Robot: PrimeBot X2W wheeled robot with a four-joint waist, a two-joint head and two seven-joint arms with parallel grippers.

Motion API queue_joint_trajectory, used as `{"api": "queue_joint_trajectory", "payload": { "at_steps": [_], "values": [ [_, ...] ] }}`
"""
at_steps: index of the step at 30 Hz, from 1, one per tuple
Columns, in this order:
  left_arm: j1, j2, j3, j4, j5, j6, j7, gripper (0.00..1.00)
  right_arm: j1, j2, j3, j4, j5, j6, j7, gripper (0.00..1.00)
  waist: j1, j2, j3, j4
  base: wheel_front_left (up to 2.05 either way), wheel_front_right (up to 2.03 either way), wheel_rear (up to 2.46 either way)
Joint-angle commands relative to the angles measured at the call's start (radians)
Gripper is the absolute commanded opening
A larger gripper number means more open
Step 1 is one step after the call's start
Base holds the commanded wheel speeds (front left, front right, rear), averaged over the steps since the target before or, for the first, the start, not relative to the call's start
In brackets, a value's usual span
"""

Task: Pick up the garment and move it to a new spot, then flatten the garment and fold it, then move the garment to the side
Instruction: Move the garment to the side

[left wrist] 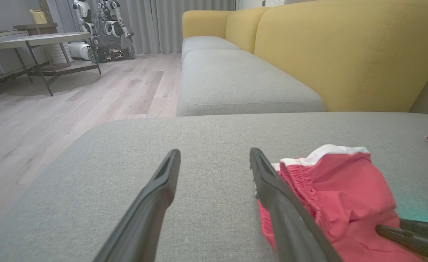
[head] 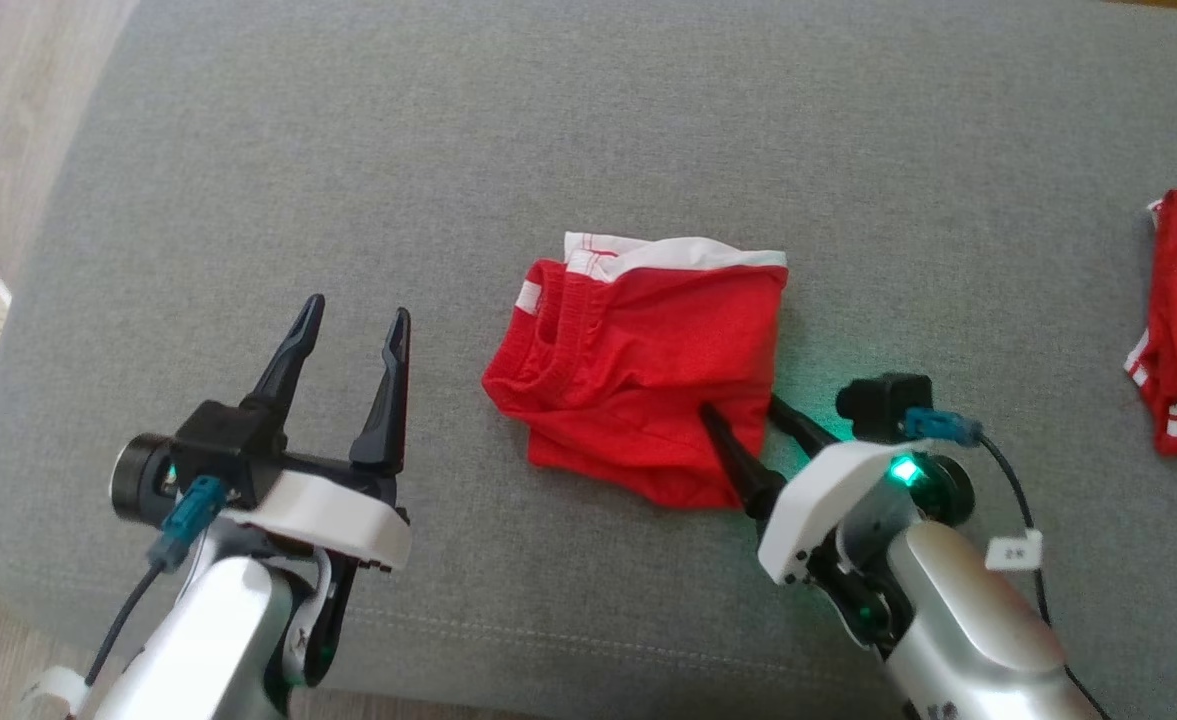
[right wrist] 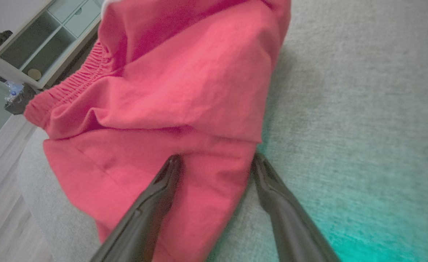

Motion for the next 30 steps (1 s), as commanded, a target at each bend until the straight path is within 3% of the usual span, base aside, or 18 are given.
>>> {"api": "queue_joint_trajectory", "payload": {
  "at_steps": [1, 2, 3, 4, 15, 21, 30],
  "values": [
    [-0.049, 0.015, 0.043, -0.026, 0.012, -0.004, -0.014, 1.0, -0.012, 0.006, 0.036, 0.001, 0.012, -0.001, 0.022, 1.0, 0.0, 0.0, 0.002, -0.005, 0.0, 0.0, 0.0],
    [-0.05, 0.014, 0.044, -0.024, 0.013, -0.005, -0.015, 1.0, -0.016, 0.006, 0.048, 0.007, 0.024, -0.001, 0.034, 0.81, 0.0, 0.0, 0.004, -0.008, 0.0, 0.0, 0.0],
    [-0.051, 0.013, 0.045, -0.022, 0.014, -0.006, -0.016, 1.0, -0.021, 0.006, 0.055, 0.01, 0.03, -0.001, 0.038, 0.32, 0.0, 0.0, 0.005, -0.011, 0.0, 0.0, 0.0],
    [-0.052, 0.012, 0.046, -0.02, 0.014, -0.008, -0.016, 1.0, -0.026, 0.006, 0.06, 0.013, 0.033, -0.001, 0.039, 0.0, 0.0, 0.0, 0.005, -0.014, 0.0, 0.0, 0.0],
    [-0.048, 0.026, 0.066, -0.036, 0.025, -0.005, -0.019, 1.0, -0.062, 0.002, 0.022, -0.053, -0.102, -0.001, 0.02, 0.0, 0.0, 0.0, 0.014, -0.091, 0.0, 0.0, 0.0],
    [-0.047, 0.035, 0.07, -0.05, 0.029, -0.004, -0.019, 1.0, -0.03, -0.062, -0.024, -0.165, -0.173, -0.001, 0.058, 0.0, 0.0, 0.0, 0.02, -0.151, 0.0, 0.0, 0.0],
    [-0.066, 0.055, 0.07, -0.075, 0.034, -0.007, -0.009, 1.0, -0.027, -0.184, -0.213, -0.375, -0.229, -0.001, 0.159, 0.0, 0.0, 0.0, 0.061, -0.244, 0.0, 0.0, 0.0]
  ]
}}
